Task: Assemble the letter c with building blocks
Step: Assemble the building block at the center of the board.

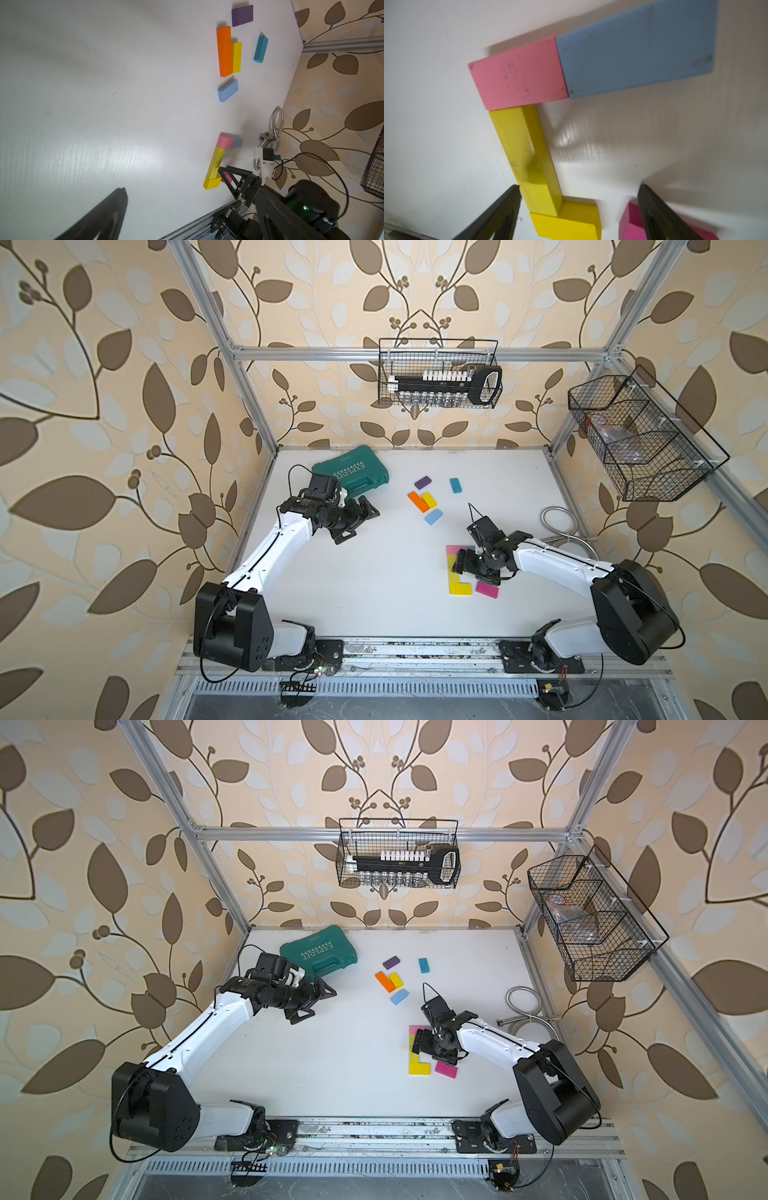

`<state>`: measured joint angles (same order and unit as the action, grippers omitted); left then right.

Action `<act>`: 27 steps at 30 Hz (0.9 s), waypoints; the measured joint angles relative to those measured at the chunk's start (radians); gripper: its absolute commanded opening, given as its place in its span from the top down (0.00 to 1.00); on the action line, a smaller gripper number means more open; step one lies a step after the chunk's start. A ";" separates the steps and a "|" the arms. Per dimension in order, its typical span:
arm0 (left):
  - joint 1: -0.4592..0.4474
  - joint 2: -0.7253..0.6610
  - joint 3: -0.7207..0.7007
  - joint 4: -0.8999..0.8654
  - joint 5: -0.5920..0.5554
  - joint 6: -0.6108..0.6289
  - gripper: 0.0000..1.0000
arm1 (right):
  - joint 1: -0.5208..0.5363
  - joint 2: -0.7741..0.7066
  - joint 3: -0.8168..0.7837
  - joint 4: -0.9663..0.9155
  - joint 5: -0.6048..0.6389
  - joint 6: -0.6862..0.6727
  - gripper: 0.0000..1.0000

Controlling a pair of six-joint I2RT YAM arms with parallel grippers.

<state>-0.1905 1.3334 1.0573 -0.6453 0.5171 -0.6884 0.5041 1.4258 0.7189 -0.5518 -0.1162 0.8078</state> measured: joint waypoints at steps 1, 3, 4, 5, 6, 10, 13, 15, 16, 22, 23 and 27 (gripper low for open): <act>0.000 0.000 0.000 0.000 0.000 0.000 0.01 | 0.002 0.000 0.000 0.000 0.000 0.000 0.14; 0.000 0.000 0.000 0.000 0.000 0.000 0.01 | 0.007 0.000 -0.001 0.002 0.000 0.003 0.14; 0.000 0.000 0.000 0.000 0.000 0.000 0.01 | 0.010 0.000 -0.001 0.003 0.000 0.003 0.14; 0.000 0.000 0.000 0.000 0.000 -0.001 0.01 | 0.013 0.000 -0.001 0.003 0.000 0.003 0.14; 0.000 0.000 0.000 0.000 0.000 -0.001 0.01 | 0.016 0.000 -0.001 0.003 0.000 0.003 0.14; 0.000 0.000 0.000 0.000 0.000 -0.002 0.01 | 0.021 0.000 -0.001 0.004 0.000 0.007 0.14; 0.000 0.000 0.000 0.000 0.000 -0.002 0.01 | 0.026 -0.001 -0.002 0.005 0.000 0.011 0.14; 0.000 0.000 0.000 0.000 0.000 -0.003 0.01 | 0.028 -0.002 -0.003 0.007 0.000 0.011 0.14; 0.000 0.000 0.000 0.000 0.000 -0.003 0.01 | 0.030 -0.003 -0.004 0.008 0.000 0.013 0.14; 0.000 0.000 0.000 0.003 0.000 -0.003 0.01 | 0.043 -0.004 -0.005 0.012 0.000 0.019 0.14; 0.000 0.000 0.000 0.004 0.000 -0.003 0.01 | 0.045 -0.004 -0.006 0.012 0.000 0.021 0.14; 0.000 0.000 0.000 0.005 0.000 -0.003 0.01 | 0.050 -0.005 -0.006 0.013 0.000 0.026 0.14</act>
<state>-0.1905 1.3334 1.0573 -0.6407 0.5171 -0.6914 0.5537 1.4212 0.7132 -0.5385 -0.1162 0.8333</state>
